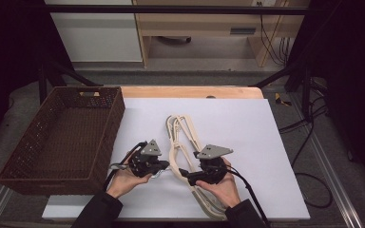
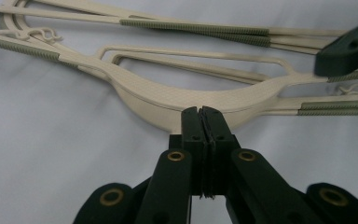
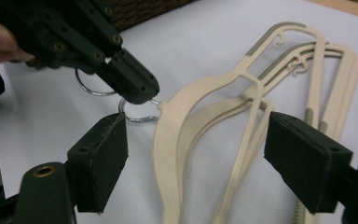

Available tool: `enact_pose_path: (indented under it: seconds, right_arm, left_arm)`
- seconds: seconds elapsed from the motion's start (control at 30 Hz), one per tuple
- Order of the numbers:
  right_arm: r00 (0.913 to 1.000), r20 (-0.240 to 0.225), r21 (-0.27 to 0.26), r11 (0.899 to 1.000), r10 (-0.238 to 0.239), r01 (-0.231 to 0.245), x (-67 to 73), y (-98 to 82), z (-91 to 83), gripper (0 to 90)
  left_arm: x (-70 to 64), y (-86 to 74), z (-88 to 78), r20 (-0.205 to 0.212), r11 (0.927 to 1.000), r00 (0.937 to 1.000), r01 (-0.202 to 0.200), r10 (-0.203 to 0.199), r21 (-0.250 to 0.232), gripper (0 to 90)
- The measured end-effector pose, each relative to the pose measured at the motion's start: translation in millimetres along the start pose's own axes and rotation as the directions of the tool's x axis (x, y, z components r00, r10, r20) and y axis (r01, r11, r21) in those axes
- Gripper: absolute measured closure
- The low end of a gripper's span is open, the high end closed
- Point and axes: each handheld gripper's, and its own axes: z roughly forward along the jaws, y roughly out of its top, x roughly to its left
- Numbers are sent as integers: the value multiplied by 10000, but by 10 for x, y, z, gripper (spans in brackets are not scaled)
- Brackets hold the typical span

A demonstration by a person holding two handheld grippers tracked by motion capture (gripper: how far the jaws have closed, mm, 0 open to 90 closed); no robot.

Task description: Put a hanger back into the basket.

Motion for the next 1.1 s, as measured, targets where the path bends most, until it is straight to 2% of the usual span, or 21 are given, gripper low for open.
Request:
enact_pose_path:
  seconds: [0.2,0.3,0.6,0.67,0.77,0.9,0.97,1.1]
  right_arm:
    - [9994,-9,690,9970,-352,352,95,-43,175,296]
    - [9990,35,987,9941,-445,439,121,-68,242,357]
    - [9960,26,1524,9844,-890,875,150,-104,311,530]
    - [9956,101,1501,9845,-935,909,164,-107,321,584]
    - [9953,-23,1508,9839,-971,964,172,-108,328,644]
    - [9936,-51,1600,9808,-1125,1119,196,-117,345,680]
    - [9925,-125,1566,9801,-1216,1220,206,-124,353,727]
    - [9889,-25,1541,9771,-1484,1470,226,-117,333,734]
  left_arm:
    - [-58,37,-18,-132,10000,9999,31,-32,-21,887]
    - [-59,47,-38,-162,10000,9999,-17,18,28,886]
    - [-65,59,-58,-176,10000,9998,68,-67,14,887]
    - [-67,60,-62,-172,9999,9998,110,-110,-3,886]
    - [-71,63,-70,-182,9999,9997,140,-140,-19,886]
    - [-82,67,-72,-220,9999,9997,133,-134,-24,886]
    - [-89,67,-69,-250,9999,9996,106,-106,-12,886]
    - [-110,76,-88,-376,9999,9992,-108,105,-65,885]
